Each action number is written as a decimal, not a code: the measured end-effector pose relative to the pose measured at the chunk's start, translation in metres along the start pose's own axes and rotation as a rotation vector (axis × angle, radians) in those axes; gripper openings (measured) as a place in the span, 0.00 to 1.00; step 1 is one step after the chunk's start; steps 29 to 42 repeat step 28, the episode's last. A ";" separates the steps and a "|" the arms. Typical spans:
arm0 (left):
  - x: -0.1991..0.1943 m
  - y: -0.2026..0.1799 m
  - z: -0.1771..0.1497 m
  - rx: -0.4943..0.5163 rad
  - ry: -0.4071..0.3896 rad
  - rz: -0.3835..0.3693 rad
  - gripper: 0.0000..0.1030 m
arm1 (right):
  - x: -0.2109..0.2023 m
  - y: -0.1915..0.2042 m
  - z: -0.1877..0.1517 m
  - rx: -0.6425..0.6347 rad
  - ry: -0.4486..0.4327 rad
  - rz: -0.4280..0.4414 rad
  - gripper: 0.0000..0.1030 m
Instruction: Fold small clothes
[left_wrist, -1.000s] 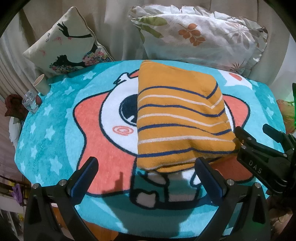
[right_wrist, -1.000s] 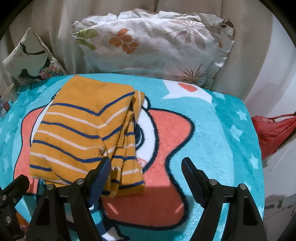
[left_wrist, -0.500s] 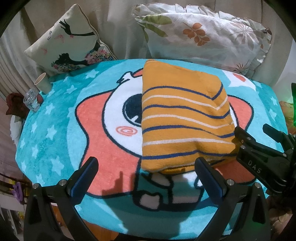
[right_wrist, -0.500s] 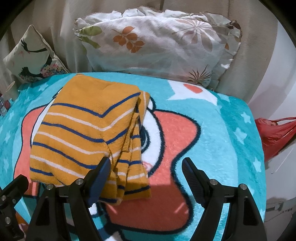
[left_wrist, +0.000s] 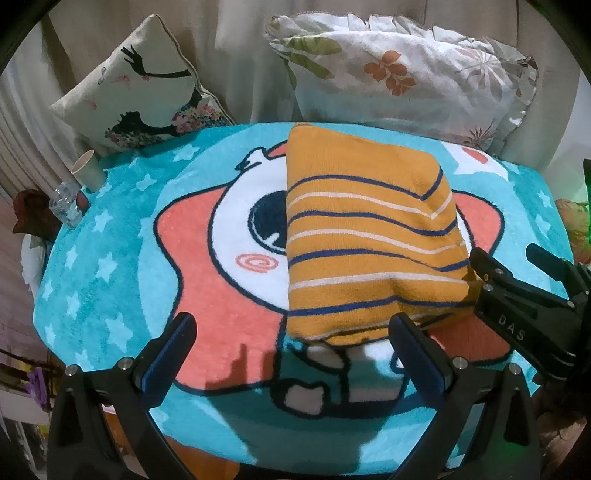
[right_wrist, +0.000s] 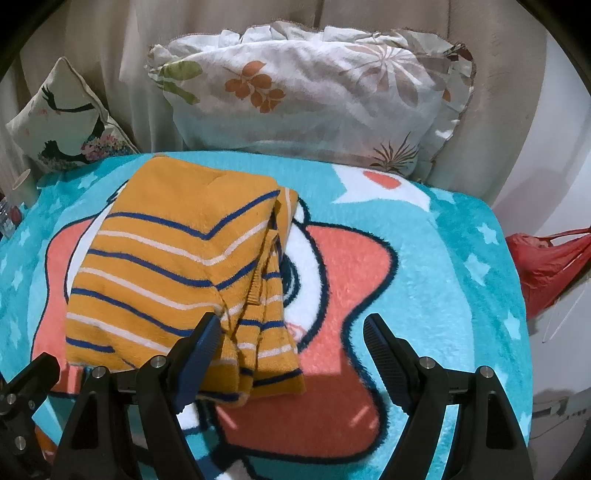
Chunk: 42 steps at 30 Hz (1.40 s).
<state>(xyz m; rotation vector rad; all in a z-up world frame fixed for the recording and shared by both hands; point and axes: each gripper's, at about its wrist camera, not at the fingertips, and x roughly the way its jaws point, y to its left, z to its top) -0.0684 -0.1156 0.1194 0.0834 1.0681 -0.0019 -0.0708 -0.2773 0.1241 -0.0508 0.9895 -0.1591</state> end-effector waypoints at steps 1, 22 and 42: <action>-0.001 0.001 0.000 -0.002 -0.001 0.000 1.00 | -0.001 0.000 0.000 0.001 -0.002 0.000 0.81; -0.020 0.003 -0.011 0.014 -0.042 -0.010 1.00 | -0.025 0.004 -0.008 0.006 -0.056 0.005 0.83; -0.022 0.002 -0.013 0.017 -0.044 -0.013 1.00 | -0.027 0.004 -0.010 0.007 -0.053 0.008 0.83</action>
